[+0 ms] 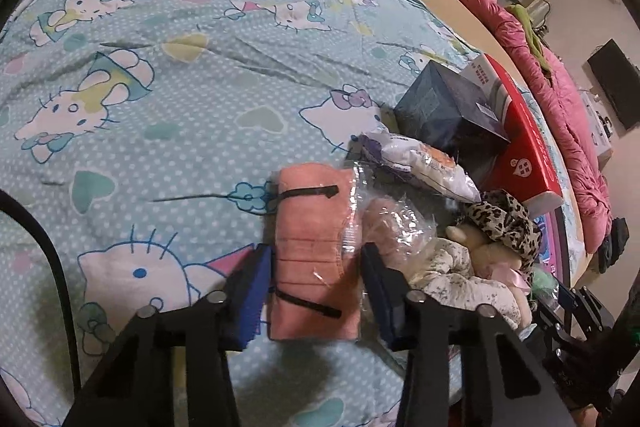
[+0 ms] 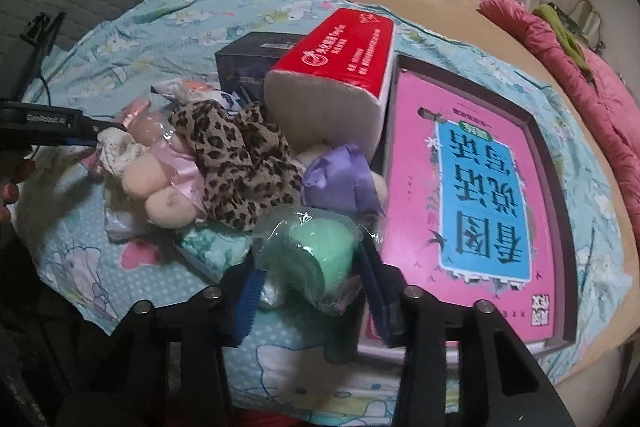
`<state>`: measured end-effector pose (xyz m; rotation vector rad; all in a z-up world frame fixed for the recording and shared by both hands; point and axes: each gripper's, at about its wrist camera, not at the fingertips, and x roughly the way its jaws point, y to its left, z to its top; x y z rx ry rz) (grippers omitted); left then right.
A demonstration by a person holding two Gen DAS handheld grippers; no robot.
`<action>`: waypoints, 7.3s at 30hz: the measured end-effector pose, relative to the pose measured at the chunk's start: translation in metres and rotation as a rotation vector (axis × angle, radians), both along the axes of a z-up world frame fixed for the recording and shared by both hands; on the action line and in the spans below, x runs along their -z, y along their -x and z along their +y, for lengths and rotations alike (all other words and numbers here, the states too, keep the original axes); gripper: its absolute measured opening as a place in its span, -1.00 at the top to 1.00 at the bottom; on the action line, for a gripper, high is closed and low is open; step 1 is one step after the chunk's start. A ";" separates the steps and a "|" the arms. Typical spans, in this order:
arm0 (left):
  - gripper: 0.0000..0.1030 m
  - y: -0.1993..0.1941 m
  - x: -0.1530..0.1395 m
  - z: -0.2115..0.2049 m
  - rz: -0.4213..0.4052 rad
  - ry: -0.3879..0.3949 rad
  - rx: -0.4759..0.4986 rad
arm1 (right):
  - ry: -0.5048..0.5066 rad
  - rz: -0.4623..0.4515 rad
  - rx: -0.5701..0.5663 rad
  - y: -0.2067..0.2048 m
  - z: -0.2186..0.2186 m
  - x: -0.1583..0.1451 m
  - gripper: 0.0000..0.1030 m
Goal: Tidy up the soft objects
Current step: 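Grasp the pink bagged towel with the left tool while the right tool grasps the green bagged ball, then lift and carry the towel and ball with both tools over the pink book tray, then lower the towel and ball onto the pink tray and open both tools, then move both tools back to the pile toward the white packet and leopard cloth, then grasp the white packet with the left tool while the right tool grasps the leopard-print cloth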
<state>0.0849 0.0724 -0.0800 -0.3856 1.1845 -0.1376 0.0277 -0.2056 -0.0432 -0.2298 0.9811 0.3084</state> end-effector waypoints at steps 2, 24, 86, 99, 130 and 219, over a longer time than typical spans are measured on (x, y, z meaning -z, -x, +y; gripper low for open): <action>0.19 0.000 -0.001 -0.003 -0.006 -0.009 0.013 | -0.027 -0.003 0.000 0.000 -0.003 -0.001 0.22; 0.25 0.035 -0.063 0.000 -0.176 -0.093 -0.007 | -0.183 -0.108 -0.043 0.024 -0.004 -0.051 0.28; 0.25 -0.010 -0.094 -0.337 -0.222 -0.153 0.613 | -0.257 -0.171 0.531 0.007 -0.227 -0.071 0.28; 0.25 -0.006 -0.043 -0.358 -0.119 -0.247 0.673 | -0.248 -0.042 0.456 -0.004 -0.225 -0.025 0.28; -0.14 0.000 -0.018 -0.345 -0.059 -0.236 0.669 | -0.194 0.013 0.464 -0.003 -0.214 -0.008 -0.06; -0.44 -0.072 0.005 -0.034 -0.022 0.119 0.099 | -0.205 0.057 0.003 -0.047 0.031 -0.009 -0.29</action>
